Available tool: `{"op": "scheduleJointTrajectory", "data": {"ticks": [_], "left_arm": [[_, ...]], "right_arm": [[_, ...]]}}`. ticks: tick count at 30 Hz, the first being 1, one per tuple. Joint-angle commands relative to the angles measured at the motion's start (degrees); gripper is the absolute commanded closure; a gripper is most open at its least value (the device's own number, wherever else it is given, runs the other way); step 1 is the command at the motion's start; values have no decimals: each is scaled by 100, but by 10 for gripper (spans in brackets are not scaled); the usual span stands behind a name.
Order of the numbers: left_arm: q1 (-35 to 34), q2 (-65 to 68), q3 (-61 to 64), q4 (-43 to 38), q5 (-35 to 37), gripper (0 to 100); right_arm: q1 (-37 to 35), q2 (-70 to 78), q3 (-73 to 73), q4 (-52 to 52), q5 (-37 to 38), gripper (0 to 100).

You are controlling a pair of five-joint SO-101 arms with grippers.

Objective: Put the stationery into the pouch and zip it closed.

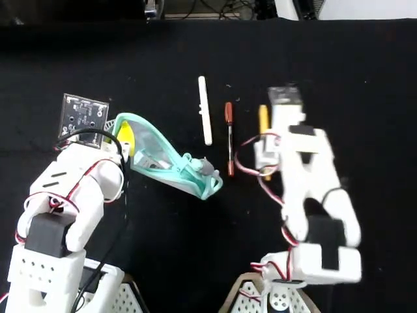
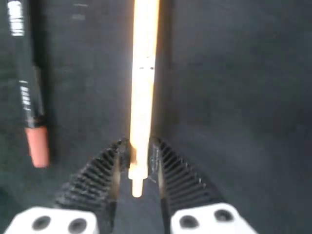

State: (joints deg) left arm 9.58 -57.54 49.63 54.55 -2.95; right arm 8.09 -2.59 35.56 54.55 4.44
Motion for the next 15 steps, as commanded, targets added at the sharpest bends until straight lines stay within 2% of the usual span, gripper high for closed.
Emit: {"op": "scheduleJointTrajectory", "data": {"ticks": [1,7,9,13,15], "left_arm": [[163,167,954,53,0,968],[163,158,945,62,0,968],[163,158,945,62,0,968],[163,158,945,70,0,968],[163,158,945,70,0,968]], "right_arm": [[413,-602,-198,457,440,986],[809,-655,154,958,1829,980],[870,-681,145,1160,2057,928],[721,-681,40,1468,2365,754],[563,-681,-171,1591,2470,743]]}}
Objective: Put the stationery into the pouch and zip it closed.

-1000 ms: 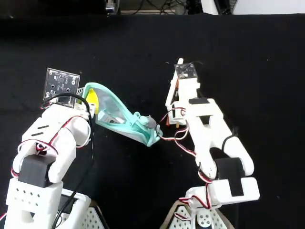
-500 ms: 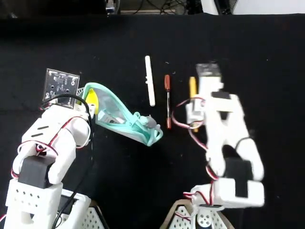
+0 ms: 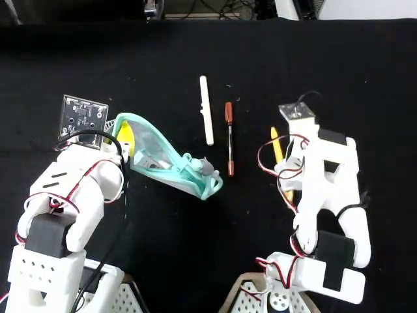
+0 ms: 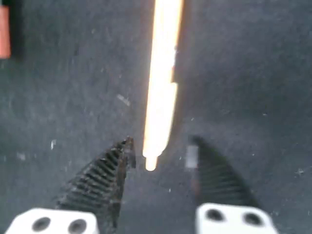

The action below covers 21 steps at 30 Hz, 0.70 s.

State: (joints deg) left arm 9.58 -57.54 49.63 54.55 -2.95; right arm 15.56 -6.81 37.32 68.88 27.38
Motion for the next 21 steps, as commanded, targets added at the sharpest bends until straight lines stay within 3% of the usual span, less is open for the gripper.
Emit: {"op": "scheduleJointTrajectory", "data": {"ticks": [1,6,11,21], "left_arm": [[163,158,936,70,0,968],[163,158,936,62,0,968],[163,158,936,79,0,968],[163,158,927,79,0,968]], "right_arm": [[-273,-259,-479,176,158,755],[-809,-84,-1226,-343,-492,802],[-914,945,-1930,-1037,-571,804],[-642,3371,-4004,-598,-431,805]]}}
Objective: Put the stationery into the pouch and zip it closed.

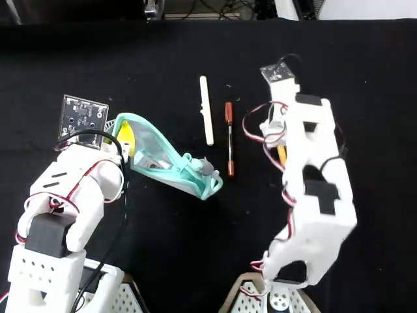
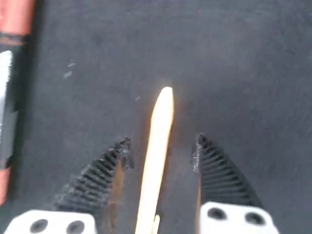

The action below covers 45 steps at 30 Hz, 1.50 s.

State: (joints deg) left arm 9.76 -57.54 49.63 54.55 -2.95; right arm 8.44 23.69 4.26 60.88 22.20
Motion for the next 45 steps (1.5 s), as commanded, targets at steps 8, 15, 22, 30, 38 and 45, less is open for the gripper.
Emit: {"op": "scheduleJointTrajectory", "data": {"ticks": [8,15,22,30,38,45], "left_arm": [[145,158,927,70,0,968],[145,158,927,62,0,968],[145,158,927,62,0,968],[145,158,927,70,0,968],[145,158,954,62,0,968],[145,158,954,62,0,968]], "right_arm": [[88,1235,-1912,941,273,976],[79,127,-1473,1152,273,986],[-9,-2703,400,738,229,986],[-932,-6563,2088,747,-26,986],[-2637,-9560,2360,475,-677,984],[-3851,-10035,2360,-1037,-738,983]]}}
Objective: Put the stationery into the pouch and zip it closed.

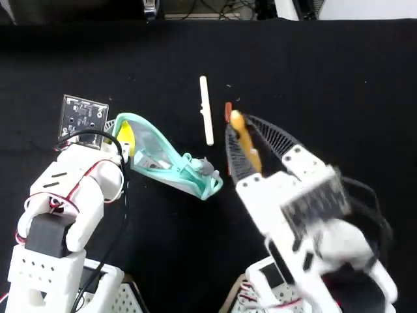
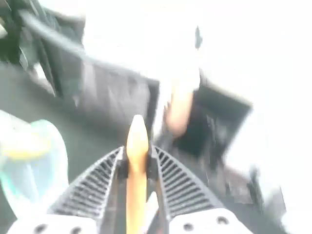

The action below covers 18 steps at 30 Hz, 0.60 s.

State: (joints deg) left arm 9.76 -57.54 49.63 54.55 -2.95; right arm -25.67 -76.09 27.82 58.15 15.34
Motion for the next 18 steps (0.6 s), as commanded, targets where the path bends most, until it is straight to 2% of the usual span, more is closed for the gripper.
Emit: {"op": "scheduleJointTrajectory", "data": {"ticks": [1,6,11,18], "left_arm": [[145,158,954,62,0,968],[145,158,954,62,0,968],[145,158,945,62,0,968],[145,158,954,62,0,968]], "right_arm": [[-589,-40,13,-1064,-53,983],[-1433,4,4,-2154,-53,983],[-2488,40,22,-2479,-53,983],[-2602,523,699,-3226,-53,984]]}}
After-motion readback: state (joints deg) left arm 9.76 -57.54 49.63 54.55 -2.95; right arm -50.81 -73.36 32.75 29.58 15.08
